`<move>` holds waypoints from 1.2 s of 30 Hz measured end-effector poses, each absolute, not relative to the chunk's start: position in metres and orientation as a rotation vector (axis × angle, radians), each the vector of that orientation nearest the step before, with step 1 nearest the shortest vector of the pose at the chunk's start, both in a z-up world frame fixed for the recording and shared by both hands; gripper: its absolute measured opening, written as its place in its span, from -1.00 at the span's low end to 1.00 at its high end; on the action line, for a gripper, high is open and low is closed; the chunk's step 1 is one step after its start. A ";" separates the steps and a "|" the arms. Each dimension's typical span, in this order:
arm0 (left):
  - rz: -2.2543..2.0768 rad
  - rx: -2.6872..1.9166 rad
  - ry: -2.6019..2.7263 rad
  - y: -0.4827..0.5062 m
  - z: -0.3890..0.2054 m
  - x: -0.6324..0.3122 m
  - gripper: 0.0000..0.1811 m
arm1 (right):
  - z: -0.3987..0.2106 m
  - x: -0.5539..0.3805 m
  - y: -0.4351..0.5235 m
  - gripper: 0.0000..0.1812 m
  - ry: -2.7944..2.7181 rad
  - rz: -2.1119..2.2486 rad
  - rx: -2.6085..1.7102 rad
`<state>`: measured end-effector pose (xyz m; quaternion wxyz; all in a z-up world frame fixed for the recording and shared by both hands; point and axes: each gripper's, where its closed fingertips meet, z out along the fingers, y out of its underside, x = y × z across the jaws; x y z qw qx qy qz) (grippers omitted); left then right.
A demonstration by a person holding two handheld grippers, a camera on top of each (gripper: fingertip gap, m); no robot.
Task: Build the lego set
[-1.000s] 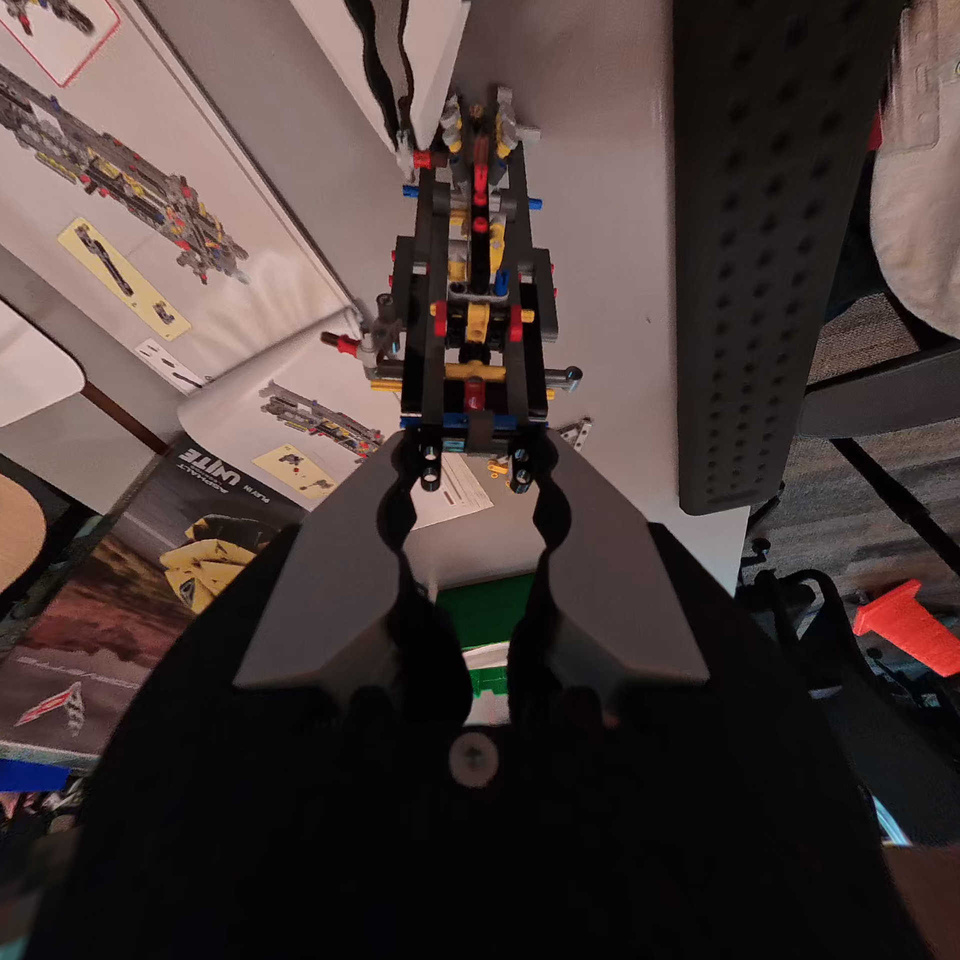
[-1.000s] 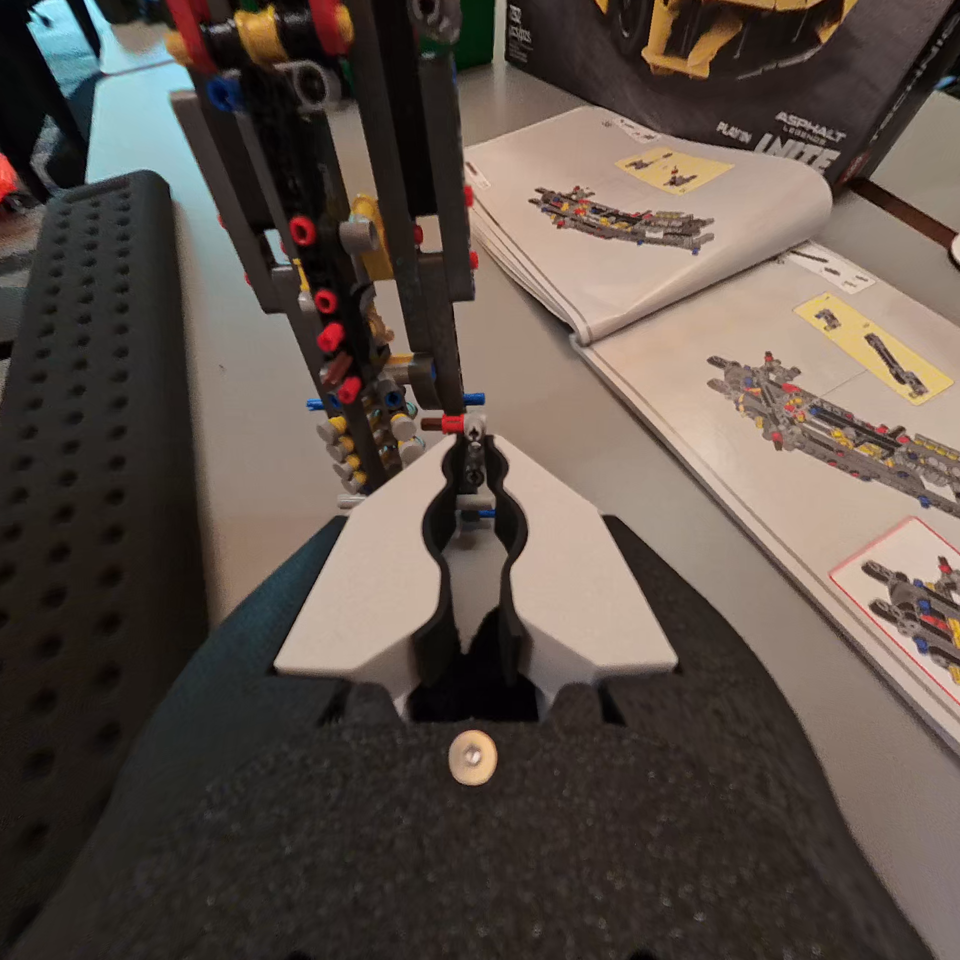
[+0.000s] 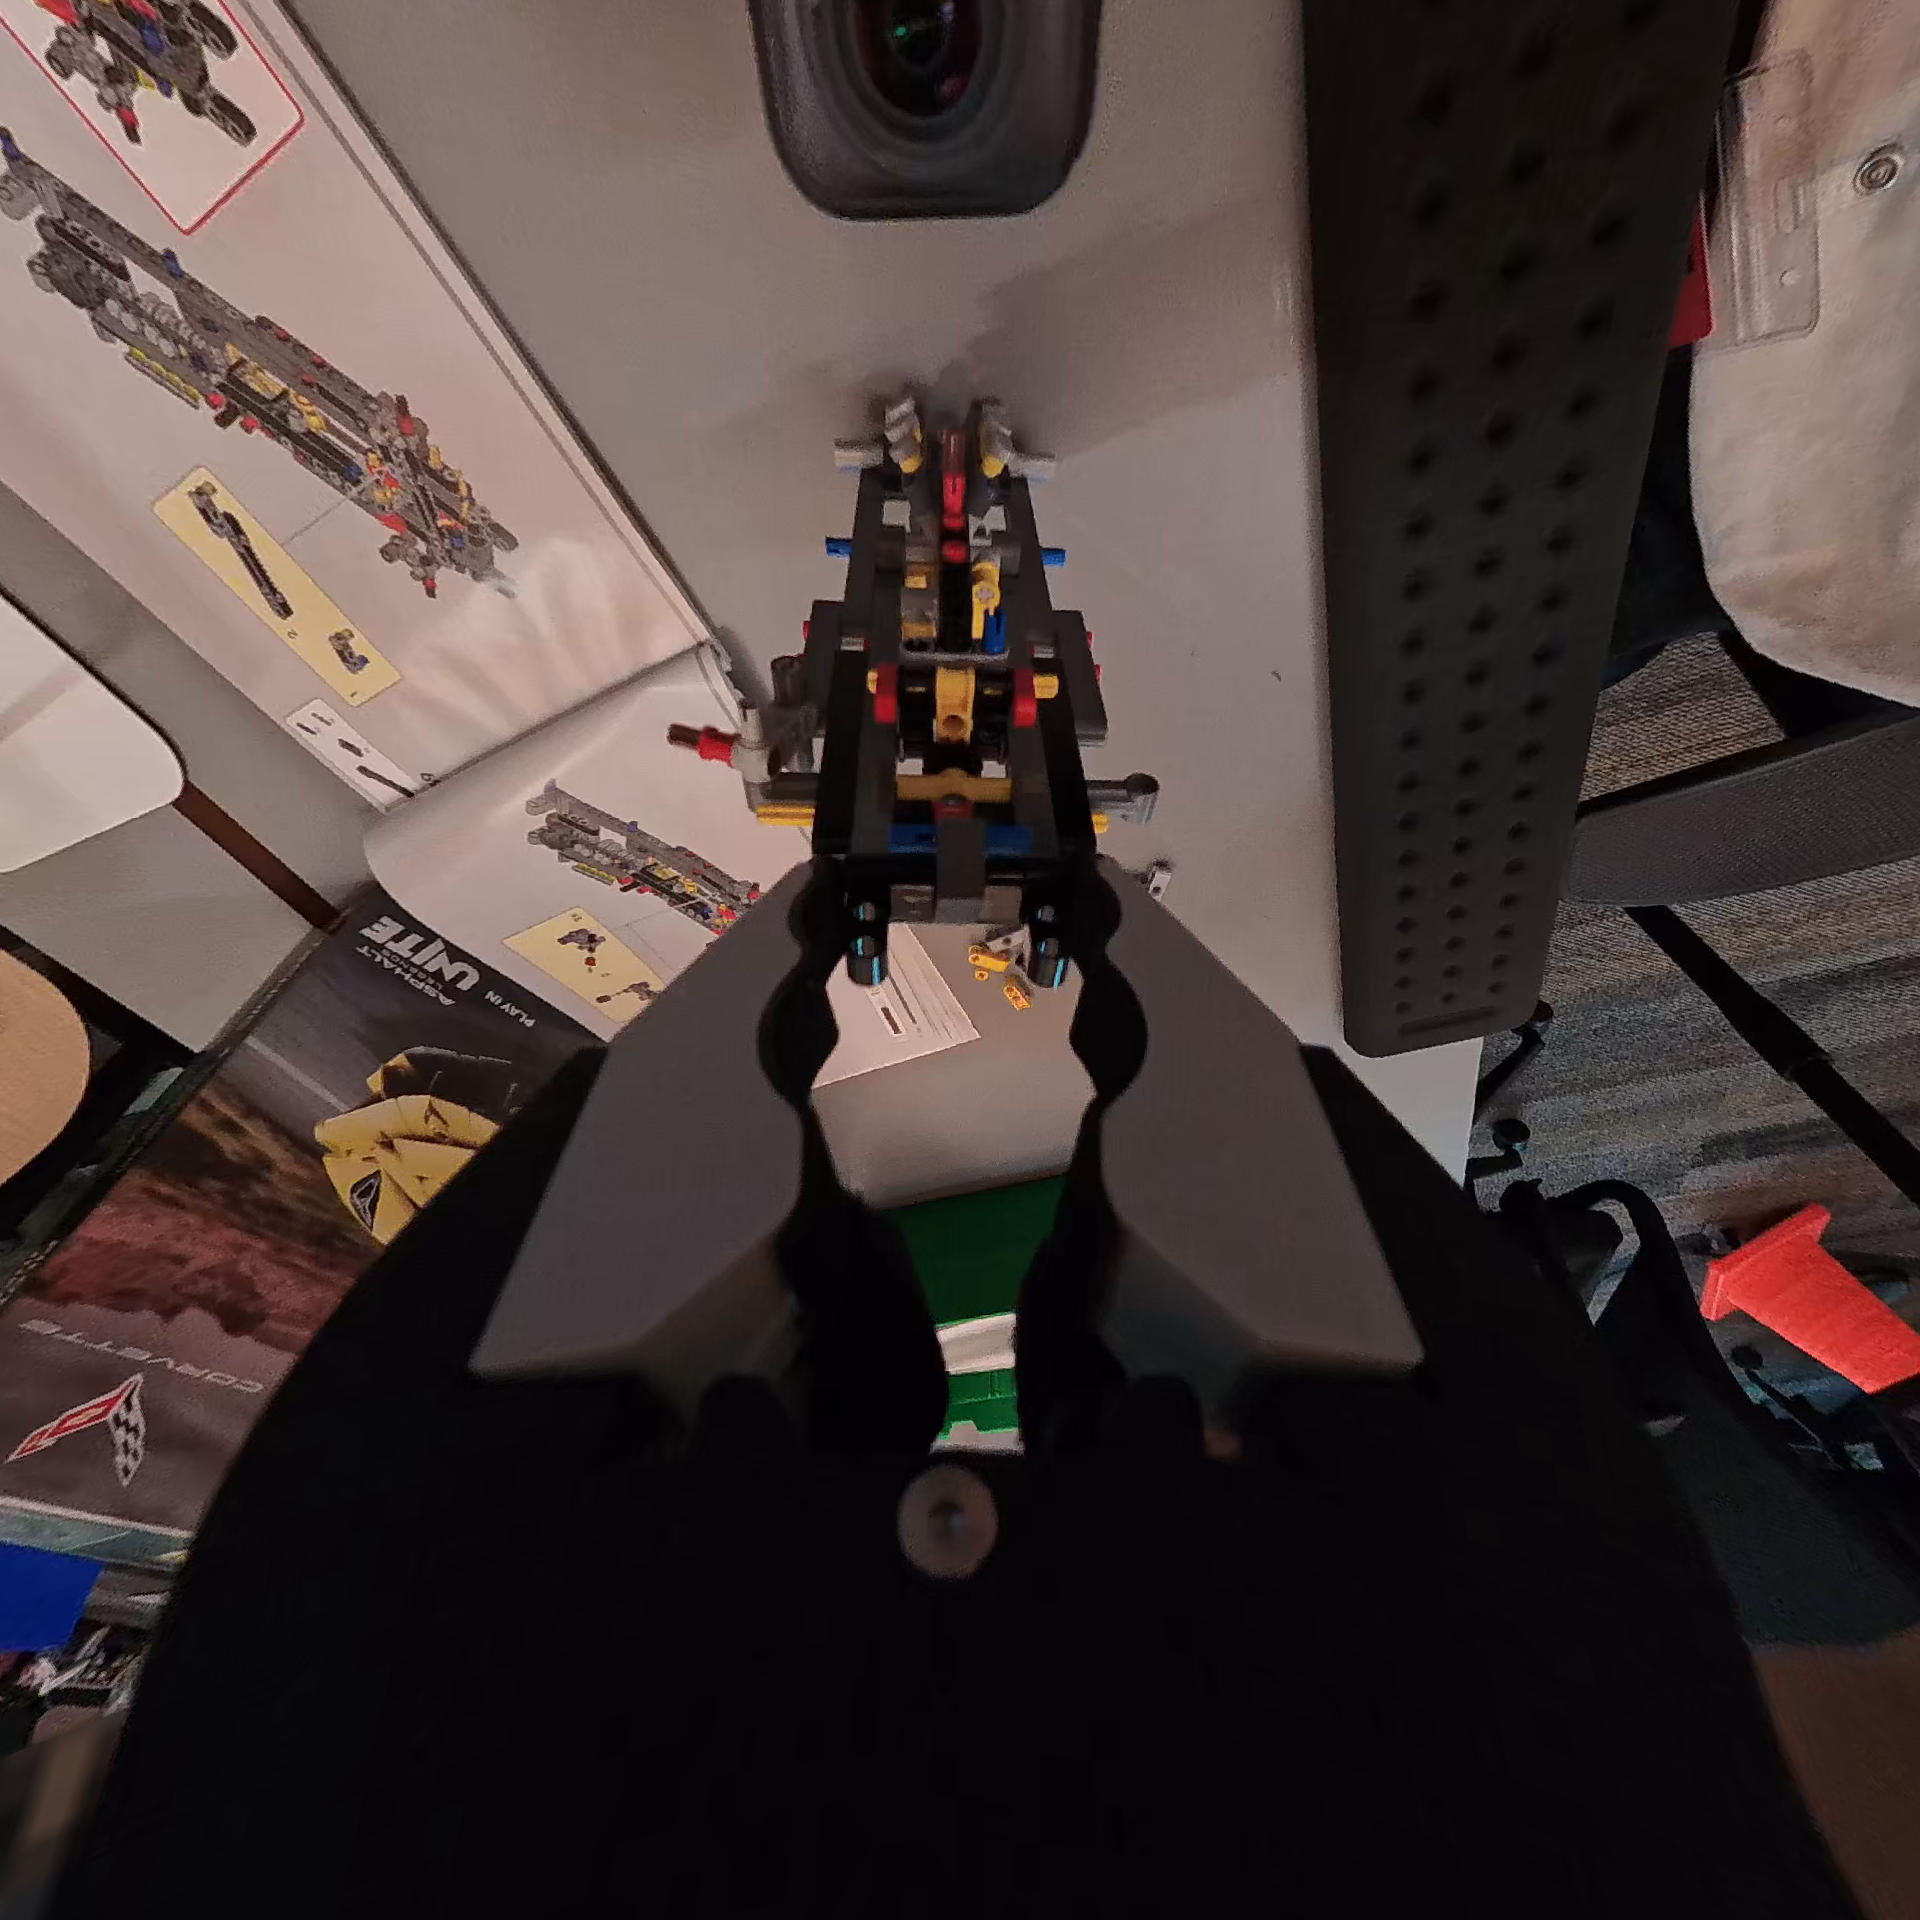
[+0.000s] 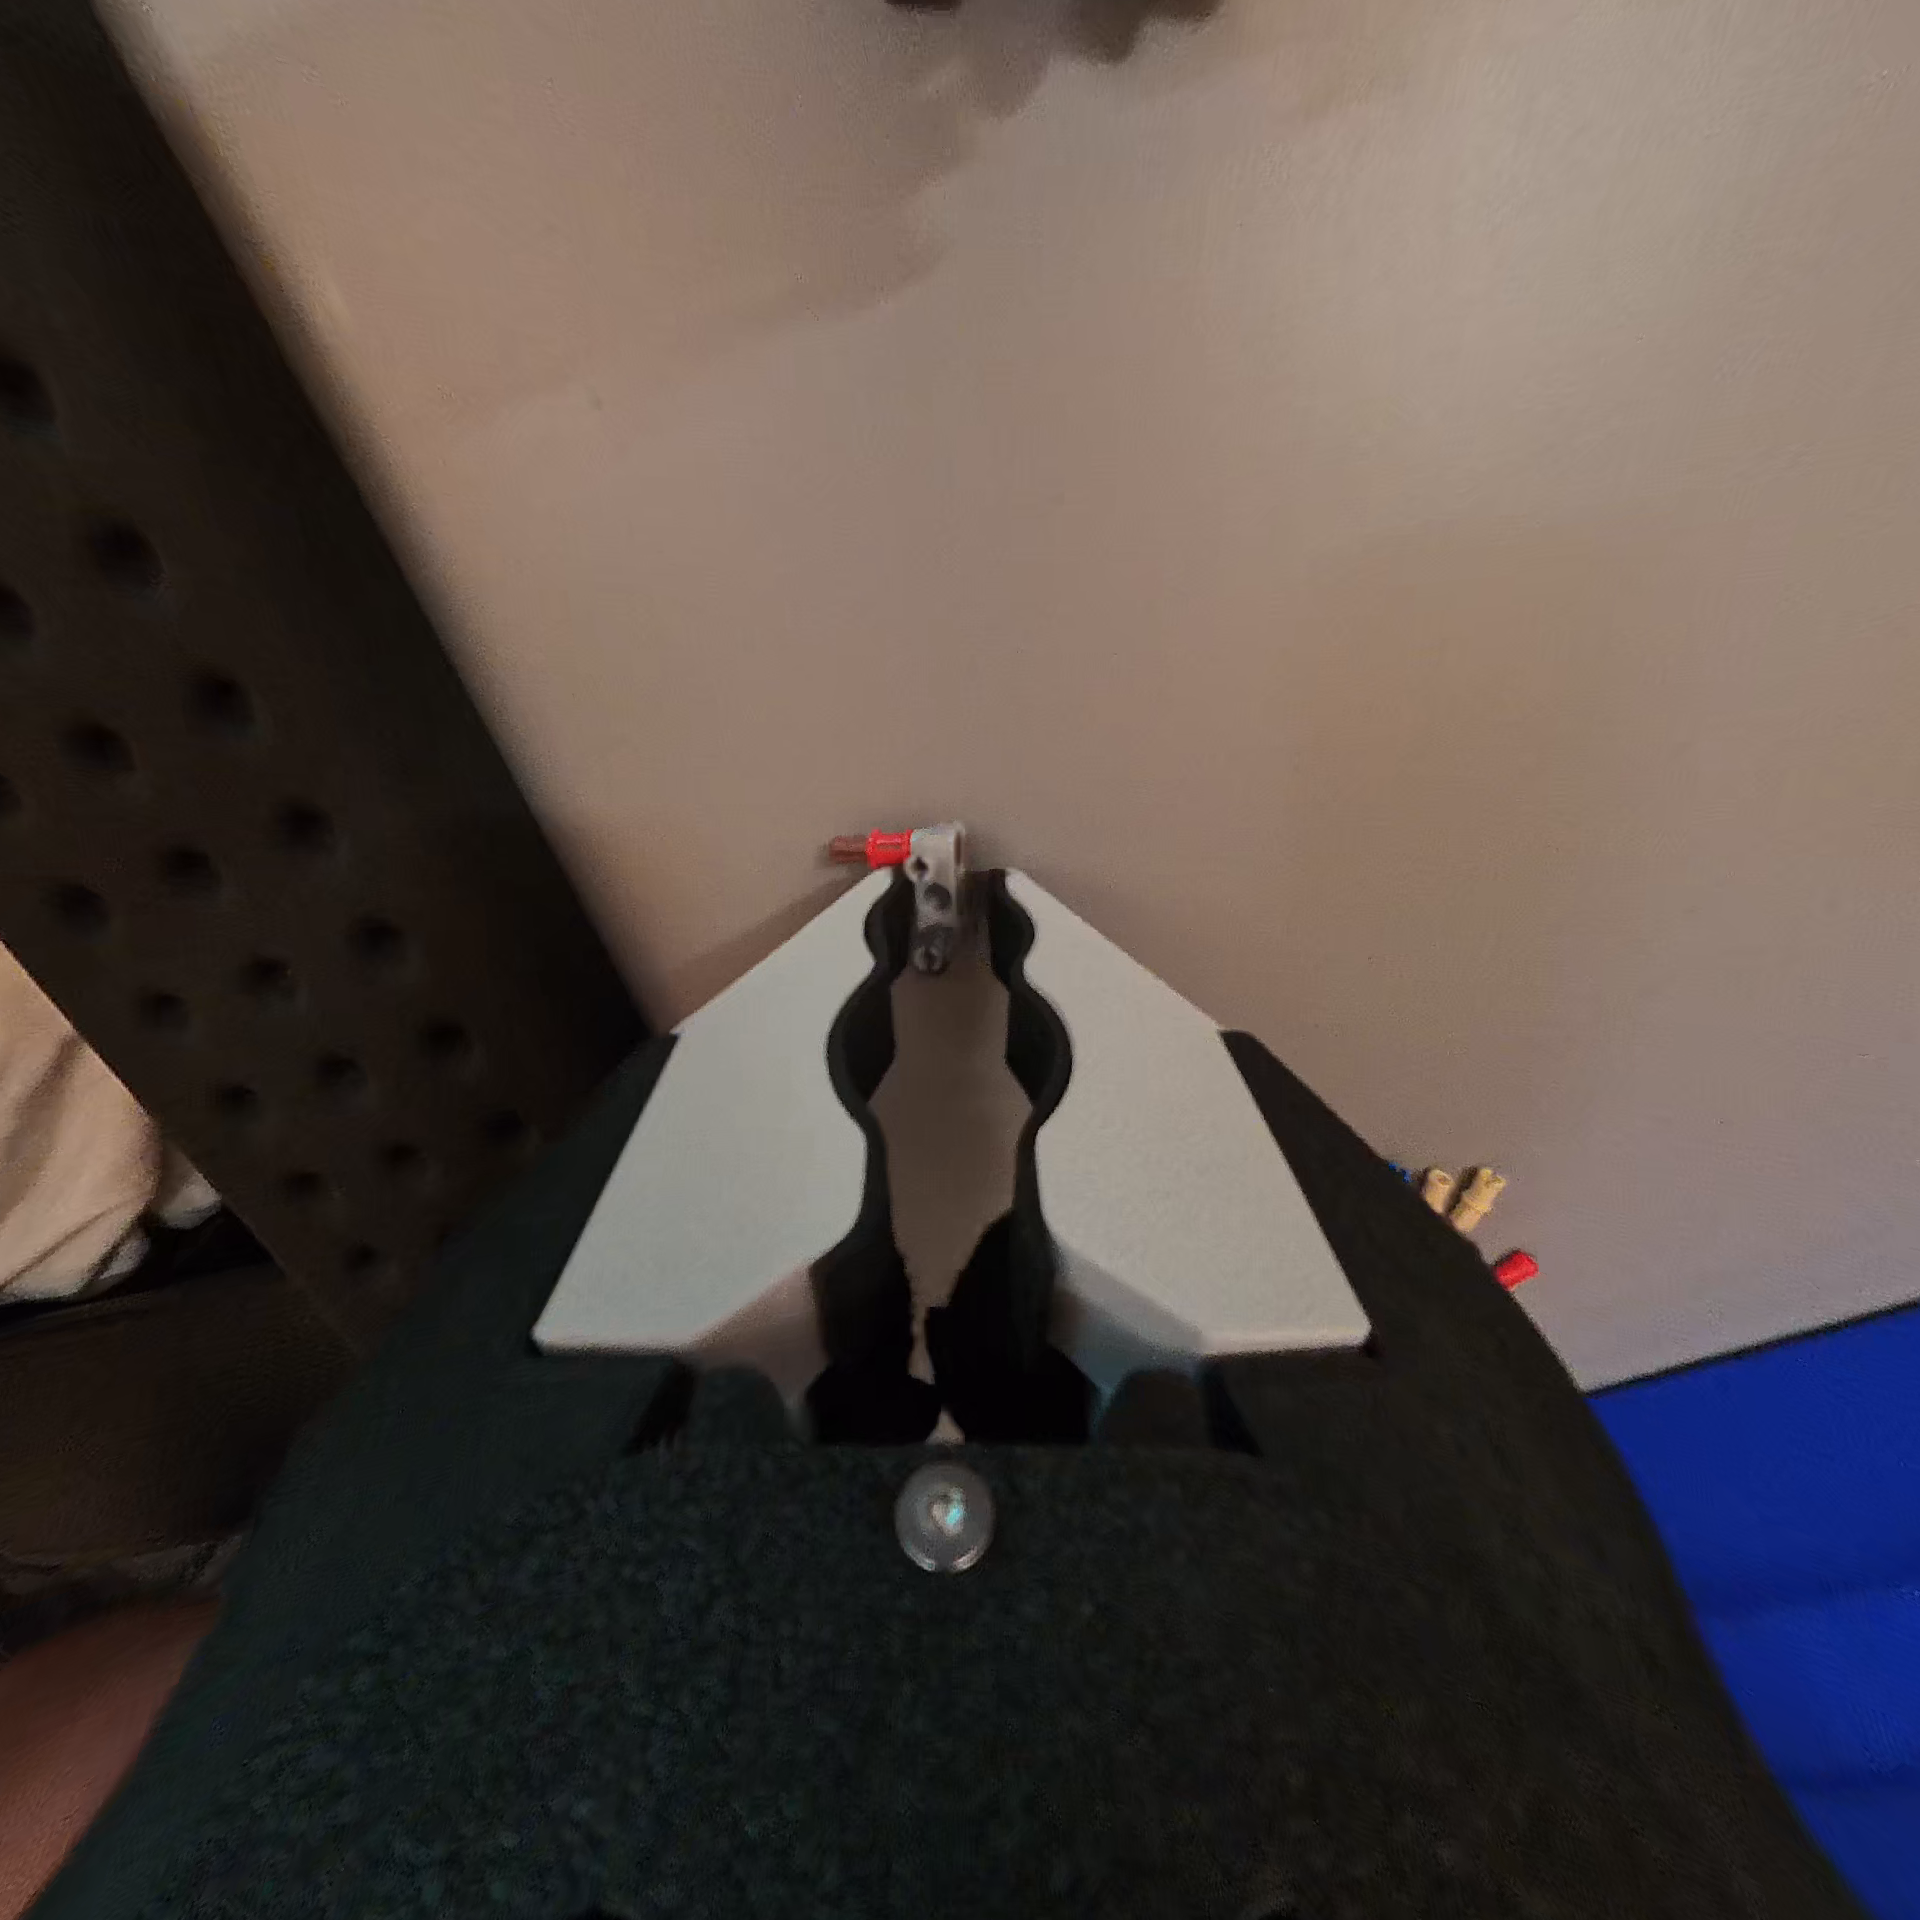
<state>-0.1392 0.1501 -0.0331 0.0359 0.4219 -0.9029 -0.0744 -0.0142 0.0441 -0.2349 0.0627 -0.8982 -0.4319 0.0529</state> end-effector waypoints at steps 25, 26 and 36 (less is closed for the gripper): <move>-0.104 1.305 -2.818 0.138 -0.033 -0.122 -0.54 | -0.114 -0.122 0.138 -0.67 -0.691 0.756 -1.775; -0.089 1.317 -2.827 0.138 -0.033 -0.121 -0.53 | -0.114 -0.118 0.141 -0.76 -0.670 0.730 -1.783; 1.246 2.221 -2.865 0.149 0.016 -0.116 -0.39 | -0.114 -0.111 0.153 -0.77 -0.521 0.667 -1.790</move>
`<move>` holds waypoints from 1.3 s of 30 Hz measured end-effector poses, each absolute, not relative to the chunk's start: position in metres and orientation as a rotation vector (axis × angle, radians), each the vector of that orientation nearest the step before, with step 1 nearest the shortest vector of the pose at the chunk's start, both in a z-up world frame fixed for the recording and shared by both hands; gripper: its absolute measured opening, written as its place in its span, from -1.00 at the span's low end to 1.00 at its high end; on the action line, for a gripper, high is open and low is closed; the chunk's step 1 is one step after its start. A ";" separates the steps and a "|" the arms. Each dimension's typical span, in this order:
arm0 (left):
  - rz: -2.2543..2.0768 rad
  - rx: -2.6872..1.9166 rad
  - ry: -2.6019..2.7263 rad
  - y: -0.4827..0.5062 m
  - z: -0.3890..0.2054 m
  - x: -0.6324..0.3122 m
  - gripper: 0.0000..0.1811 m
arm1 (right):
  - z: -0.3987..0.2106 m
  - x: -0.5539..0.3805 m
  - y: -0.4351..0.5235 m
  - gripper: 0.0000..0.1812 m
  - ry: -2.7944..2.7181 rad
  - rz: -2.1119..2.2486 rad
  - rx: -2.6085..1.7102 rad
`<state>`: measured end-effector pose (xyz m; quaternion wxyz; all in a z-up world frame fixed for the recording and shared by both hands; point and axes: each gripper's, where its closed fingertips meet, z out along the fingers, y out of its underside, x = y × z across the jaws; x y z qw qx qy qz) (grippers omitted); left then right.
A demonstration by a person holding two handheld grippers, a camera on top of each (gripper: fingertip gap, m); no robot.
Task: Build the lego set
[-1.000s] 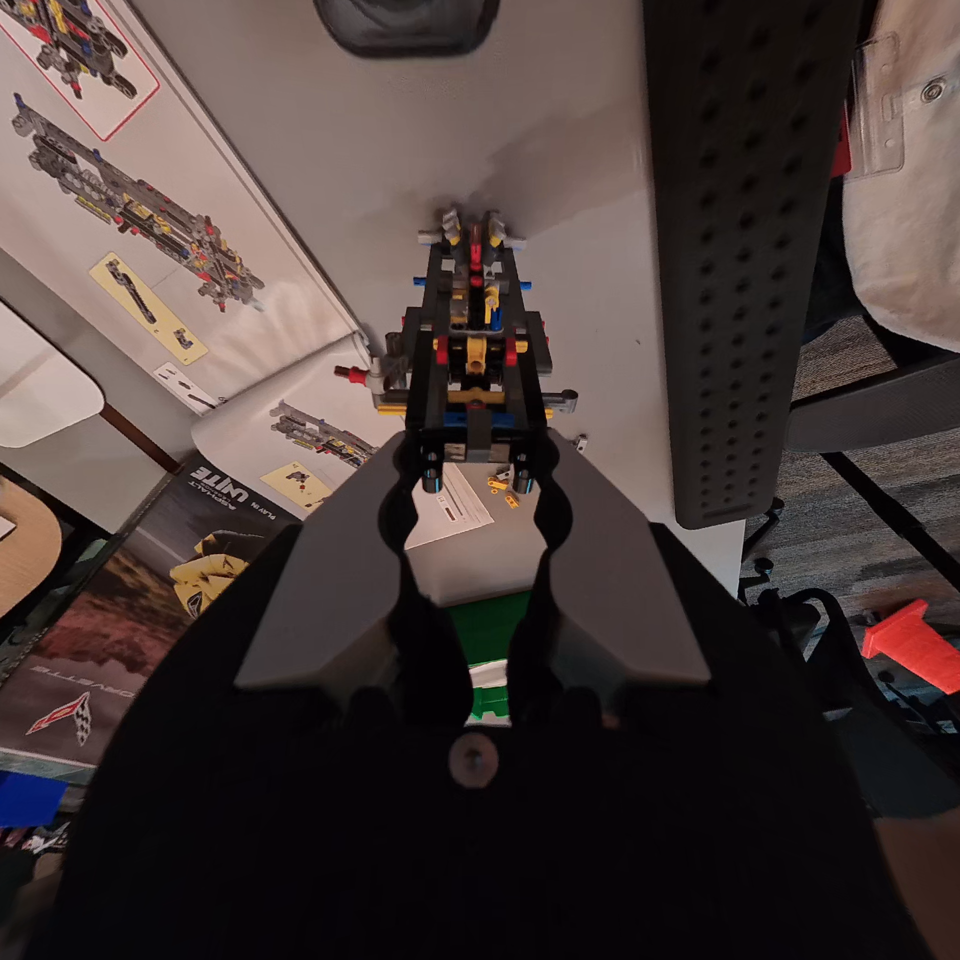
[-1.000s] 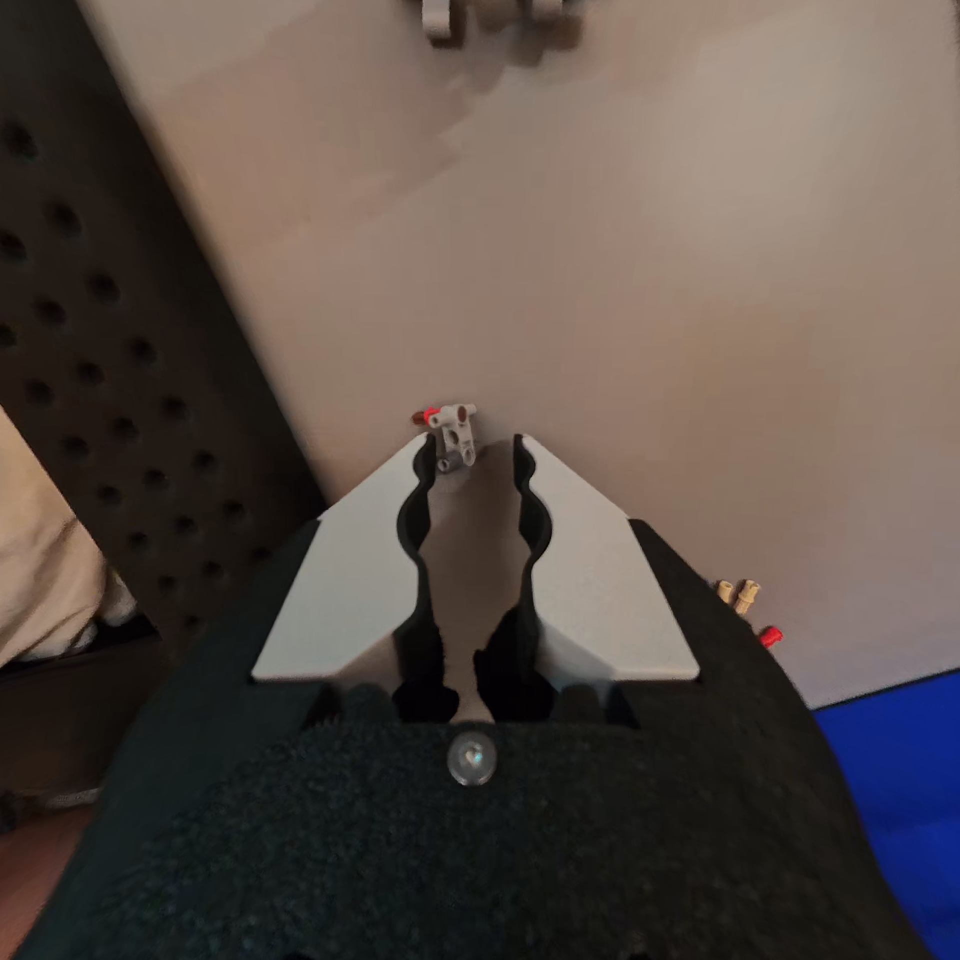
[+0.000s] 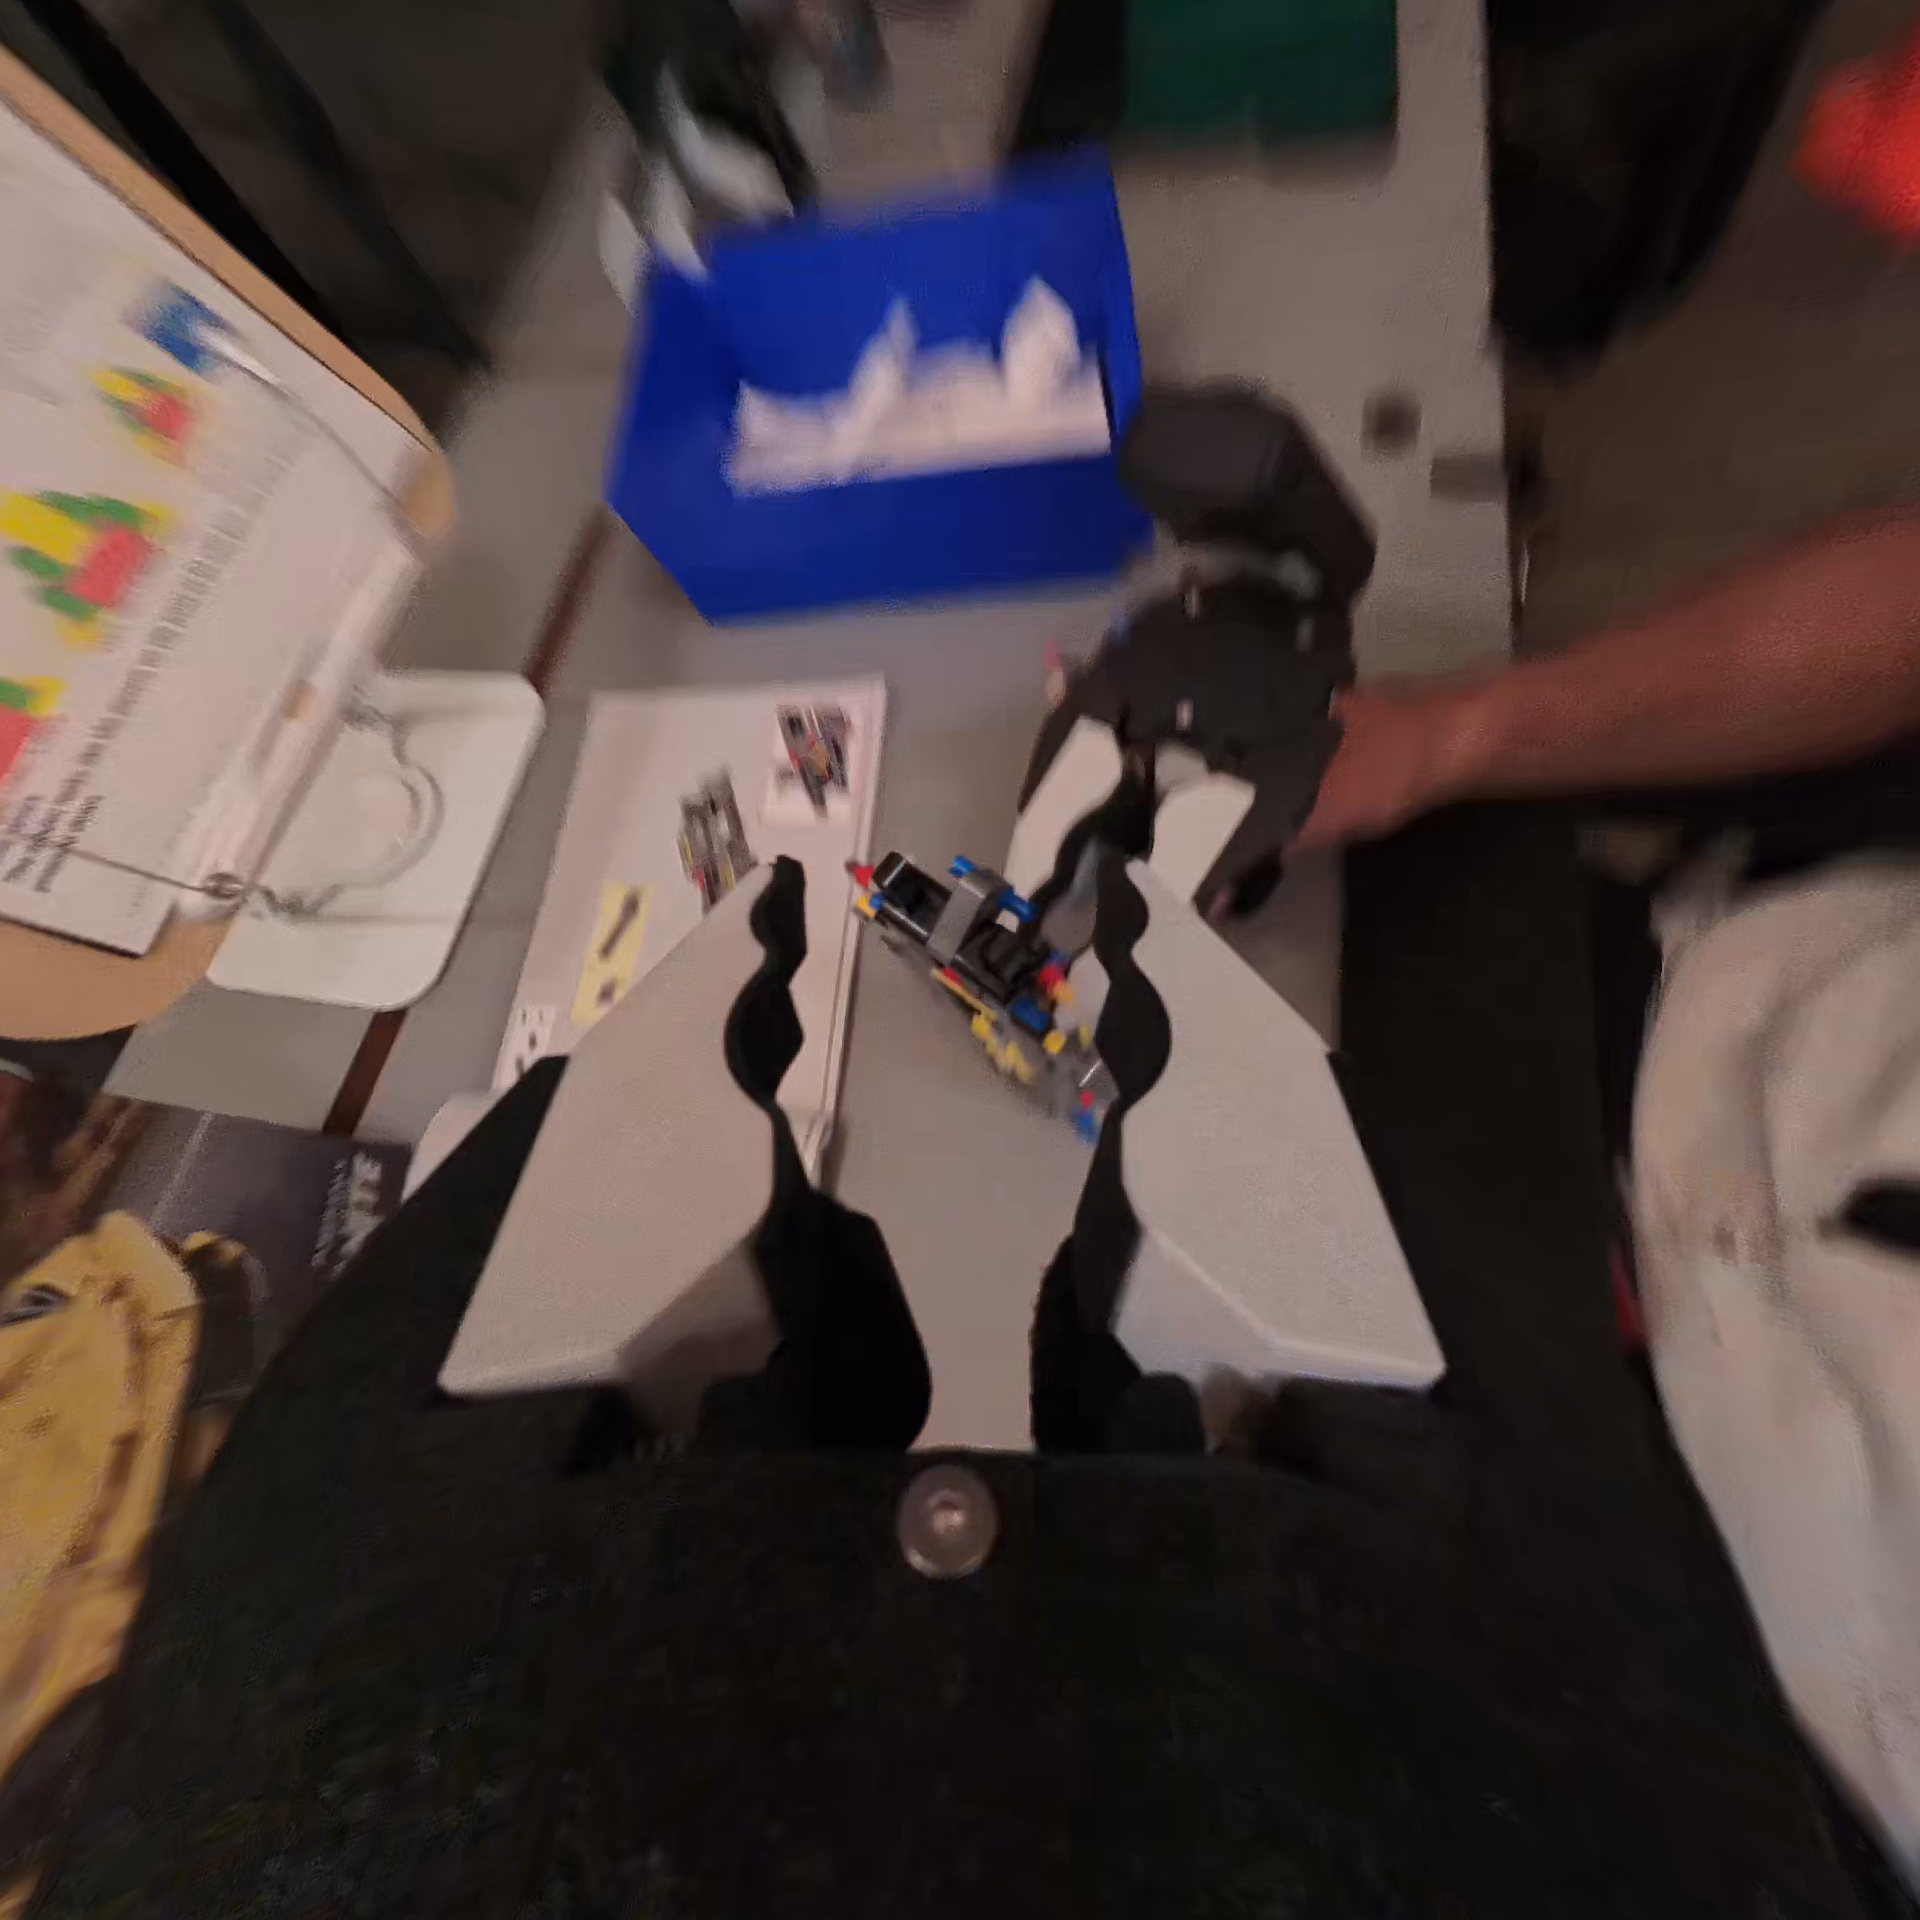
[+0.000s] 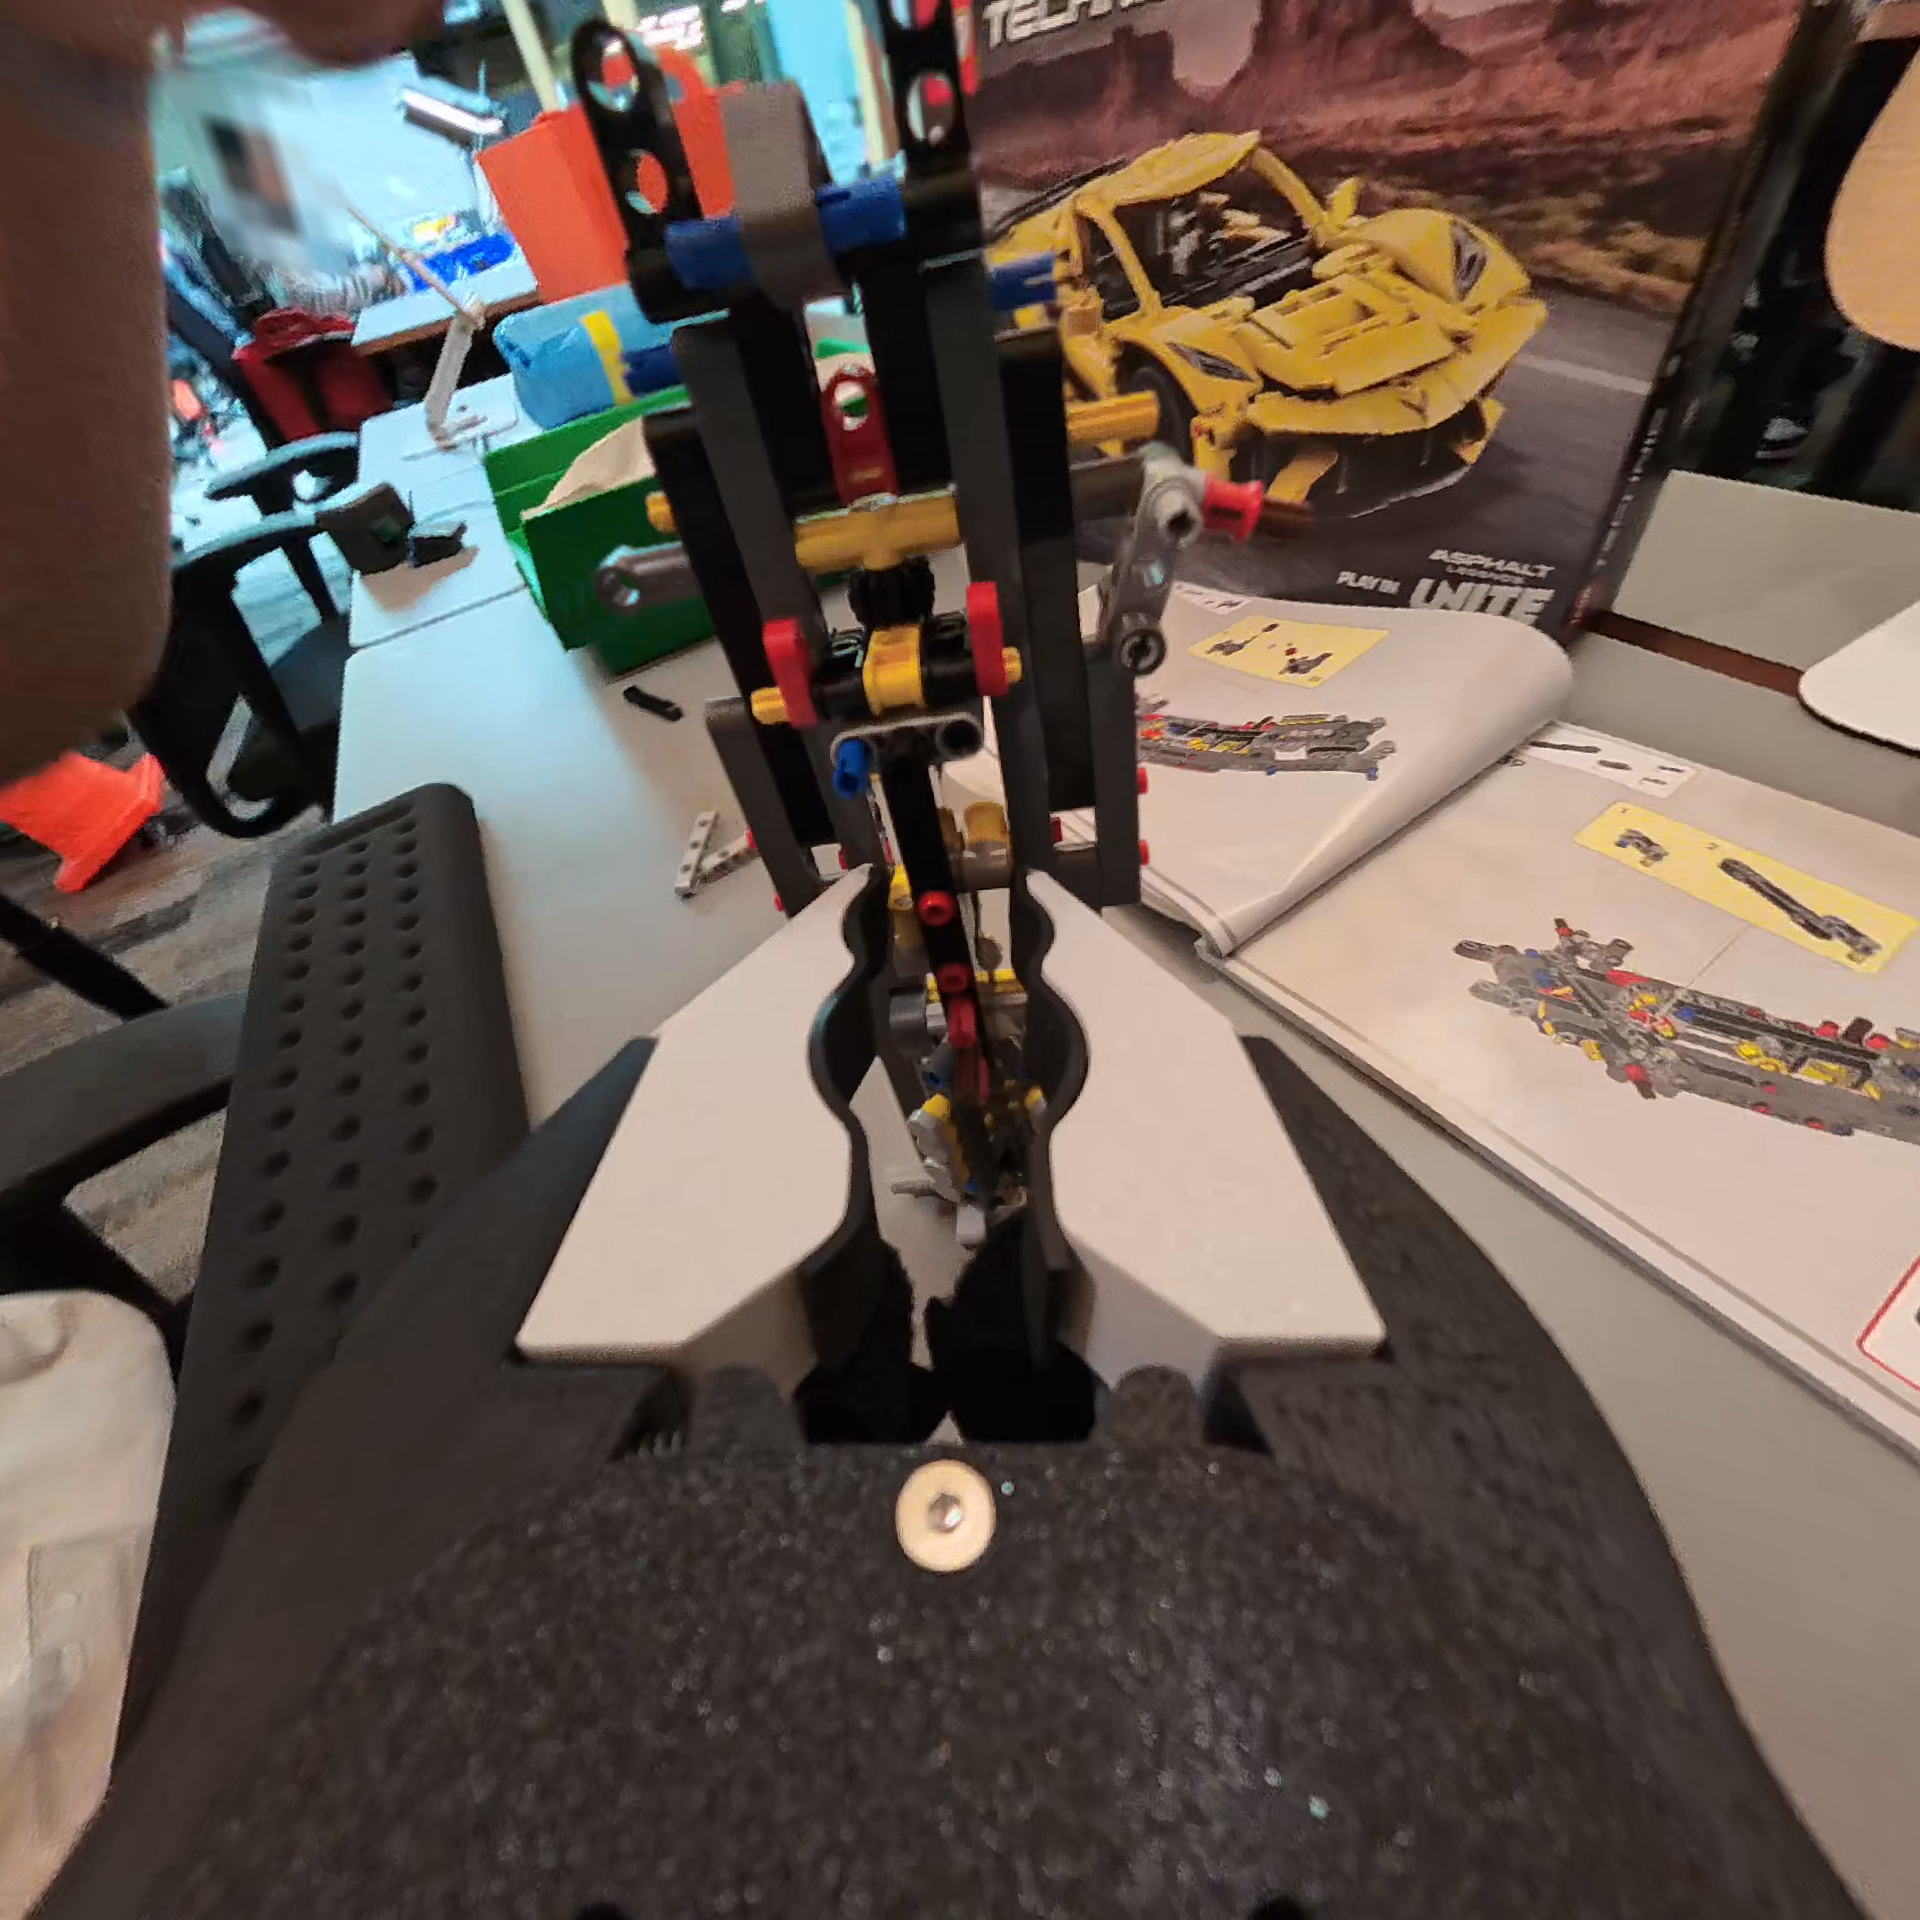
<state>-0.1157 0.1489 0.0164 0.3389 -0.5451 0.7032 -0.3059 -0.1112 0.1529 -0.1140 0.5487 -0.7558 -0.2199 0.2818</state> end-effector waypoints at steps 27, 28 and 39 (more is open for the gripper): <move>-0.969 -1.495 0.944 0.138 -0.062 -0.131 -0.93 | -0.113 -0.110 0.155 -0.77 -0.447 0.674 -1.748; -0.989 -1.501 0.935 0.137 -0.062 -0.130 -0.93 | -0.113 -0.110 0.155 -0.77 -0.448 0.676 -1.746; -1.034 -1.521 0.895 0.135 -0.061 -0.126 -0.93 | -0.113 -0.108 0.155 -0.77 -0.429 0.704 -1.744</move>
